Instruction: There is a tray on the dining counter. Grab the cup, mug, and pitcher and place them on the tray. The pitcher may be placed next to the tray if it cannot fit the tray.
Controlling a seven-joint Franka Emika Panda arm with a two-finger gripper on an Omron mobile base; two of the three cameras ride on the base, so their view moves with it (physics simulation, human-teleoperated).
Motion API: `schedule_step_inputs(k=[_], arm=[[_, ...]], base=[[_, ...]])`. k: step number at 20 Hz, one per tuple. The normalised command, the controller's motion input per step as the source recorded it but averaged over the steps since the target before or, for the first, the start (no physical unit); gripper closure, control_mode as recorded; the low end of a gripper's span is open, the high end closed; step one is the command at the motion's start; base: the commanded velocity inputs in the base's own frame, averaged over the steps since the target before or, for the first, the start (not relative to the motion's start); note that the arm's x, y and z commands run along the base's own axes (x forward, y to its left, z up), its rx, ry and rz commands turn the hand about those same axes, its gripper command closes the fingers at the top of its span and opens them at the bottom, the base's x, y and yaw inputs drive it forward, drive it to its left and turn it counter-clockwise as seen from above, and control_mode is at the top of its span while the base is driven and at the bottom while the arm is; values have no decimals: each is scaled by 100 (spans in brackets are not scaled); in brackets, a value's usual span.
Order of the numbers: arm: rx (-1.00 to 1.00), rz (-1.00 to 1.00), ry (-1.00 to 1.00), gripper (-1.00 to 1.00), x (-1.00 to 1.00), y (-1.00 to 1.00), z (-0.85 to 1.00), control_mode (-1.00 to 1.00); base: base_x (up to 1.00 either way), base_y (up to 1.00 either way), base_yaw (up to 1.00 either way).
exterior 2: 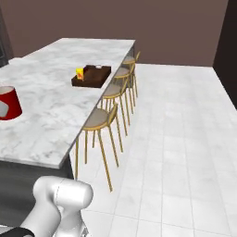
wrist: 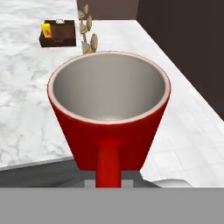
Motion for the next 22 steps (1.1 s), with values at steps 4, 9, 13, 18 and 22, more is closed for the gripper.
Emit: schedule_step_inputs(k=[4, 9, 13, 18, 22], arm=[[0, 0, 0, 100, 0, 0, 0, 100], [0, 0, 0, 100, 0, 0, 0, 100], [0, 0, 0, 100, 0, 0, 0, 100], [0, 0, 0, 100, 0, 0, 0, 100], [0, 0, 0, 100, 0, 0, 0, 100]], base=[[45, -100, 17], [47, -100, 23], [56, -100, 30], [61, -90, 39], [61, -74, 45]])
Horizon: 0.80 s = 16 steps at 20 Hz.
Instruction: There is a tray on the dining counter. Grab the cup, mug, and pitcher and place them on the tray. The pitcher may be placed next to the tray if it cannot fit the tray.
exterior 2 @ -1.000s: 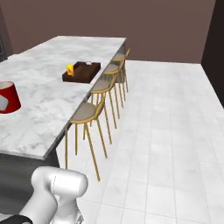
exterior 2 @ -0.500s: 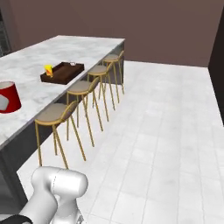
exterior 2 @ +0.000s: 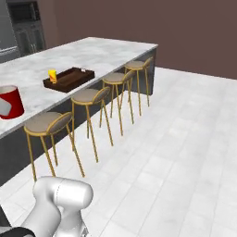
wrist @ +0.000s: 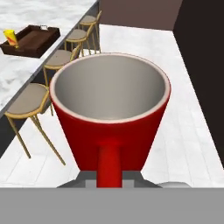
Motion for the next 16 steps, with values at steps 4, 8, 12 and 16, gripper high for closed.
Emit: schedule_step_inputs(k=[4, 8, 12, 16], arm=[[0, 0, 0, 100, 0, 0, 0, 100], [0, 0, 0, 100, 0, 0, 0, 100], [0, 0, 0, 100, 0, 0, 0, 100], [0, 0, 0, 100, 0, 0, 0, 100]], base=[[74, -69, 47], [75, -69, 47], [73, -67, 48], [72, -67, 47]])
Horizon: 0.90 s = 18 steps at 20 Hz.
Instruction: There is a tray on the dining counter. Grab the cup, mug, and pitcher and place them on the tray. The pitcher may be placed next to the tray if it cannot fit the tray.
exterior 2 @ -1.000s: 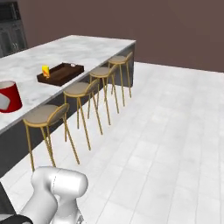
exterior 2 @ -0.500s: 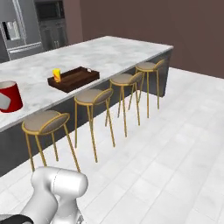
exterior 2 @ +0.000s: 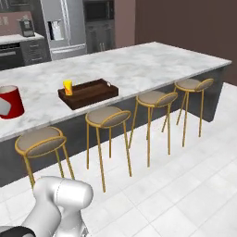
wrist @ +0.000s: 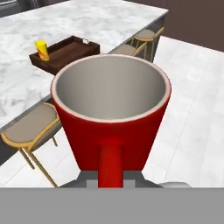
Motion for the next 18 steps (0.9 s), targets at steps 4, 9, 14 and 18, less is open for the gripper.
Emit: schedule_step_inputs(k=[4, 9, 14, 18], arm=[[0, 0, 0, 100, 0, 0, 0, 100], [0, 0, 0, 100, 0, 0, 0, 100], [0, 0, 0, 100, 0, 0, 0, 100], [0, 0, 0, 100, 0, 0, 0, 100]], base=[[64, -71, 46], [58, -74, 46], [58, -68, 47], [58, -63, 49]])
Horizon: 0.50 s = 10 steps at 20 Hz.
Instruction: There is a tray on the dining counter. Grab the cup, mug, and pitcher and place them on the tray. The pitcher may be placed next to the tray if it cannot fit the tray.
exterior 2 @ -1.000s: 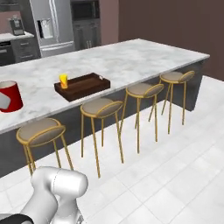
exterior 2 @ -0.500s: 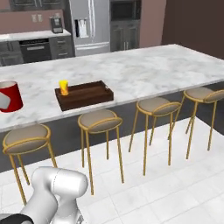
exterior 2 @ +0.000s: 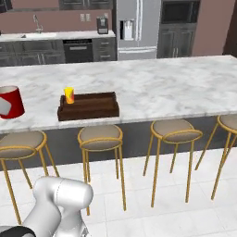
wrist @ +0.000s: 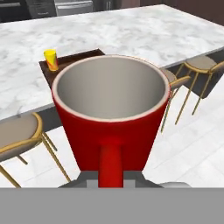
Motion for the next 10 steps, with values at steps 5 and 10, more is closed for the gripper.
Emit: schedule_step_inputs(k=[5, 10], arm=[[0, 0, 0, 100, 0, 0, 0, 100], [0, 0, 0, 100, 0, 0, 0, 100]], base=[[67, -63, 45], [99, -17, 18]])
